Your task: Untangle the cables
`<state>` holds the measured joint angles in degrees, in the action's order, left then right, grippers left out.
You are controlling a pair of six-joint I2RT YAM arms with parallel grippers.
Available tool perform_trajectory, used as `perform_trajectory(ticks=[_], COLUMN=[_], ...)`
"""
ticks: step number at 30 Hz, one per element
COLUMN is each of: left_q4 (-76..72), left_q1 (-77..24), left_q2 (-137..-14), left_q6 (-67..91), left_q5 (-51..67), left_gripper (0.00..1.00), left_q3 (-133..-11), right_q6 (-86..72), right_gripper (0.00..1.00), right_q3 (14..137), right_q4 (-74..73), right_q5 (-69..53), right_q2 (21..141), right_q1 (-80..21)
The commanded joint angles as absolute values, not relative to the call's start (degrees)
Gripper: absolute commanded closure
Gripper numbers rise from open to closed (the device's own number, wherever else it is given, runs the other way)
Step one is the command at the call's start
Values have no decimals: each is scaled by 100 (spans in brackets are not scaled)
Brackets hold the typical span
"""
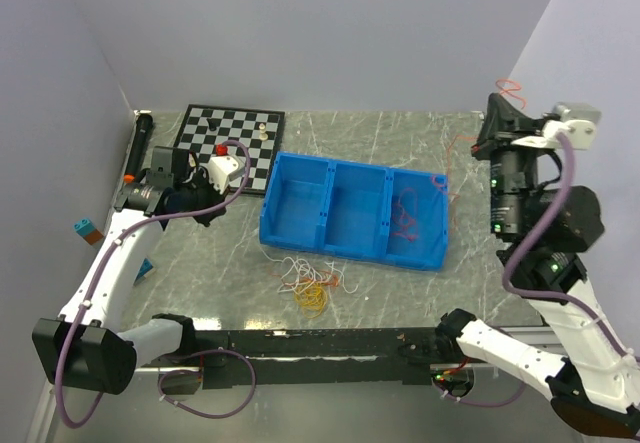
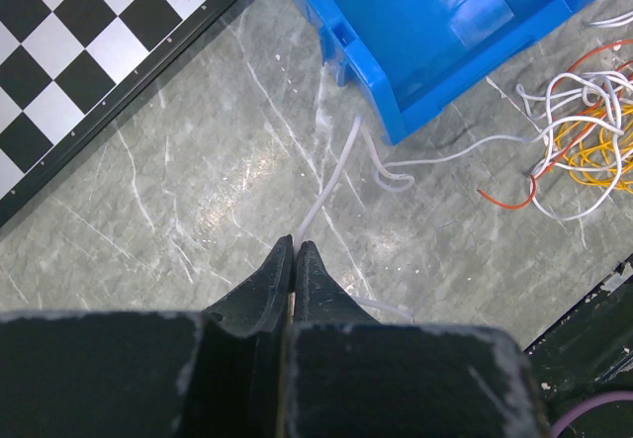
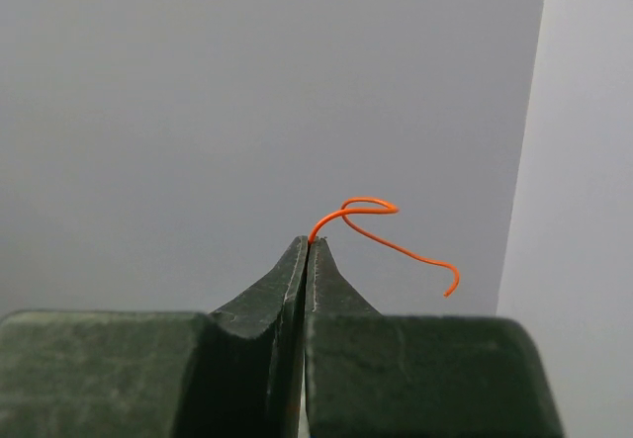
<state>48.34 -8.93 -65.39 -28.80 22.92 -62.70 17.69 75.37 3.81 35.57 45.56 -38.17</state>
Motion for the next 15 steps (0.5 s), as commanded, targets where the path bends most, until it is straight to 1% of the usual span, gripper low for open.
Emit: perform_trajectory(ticks=[1,9,15], left_q4=[4799,4693,4623], left_q1=[-905,-923,-932], left_q2=[-6460,-6565,-6583], left_q6=[-2786,-2733,-2751], left_q5=[2479,2391,2303], left_gripper=[99,99,99], left_q3=[-6337,-6249,-6135], right_q6=[1881,1837,2153], right_gripper=[100,100,100], right_q3=[7910,7514,8375], right_q4=[677,703,783], right_q5=[3349,3393,3252], right_q2=[4403,4350,4596], right_q1=[-3779,-3779,-3771])
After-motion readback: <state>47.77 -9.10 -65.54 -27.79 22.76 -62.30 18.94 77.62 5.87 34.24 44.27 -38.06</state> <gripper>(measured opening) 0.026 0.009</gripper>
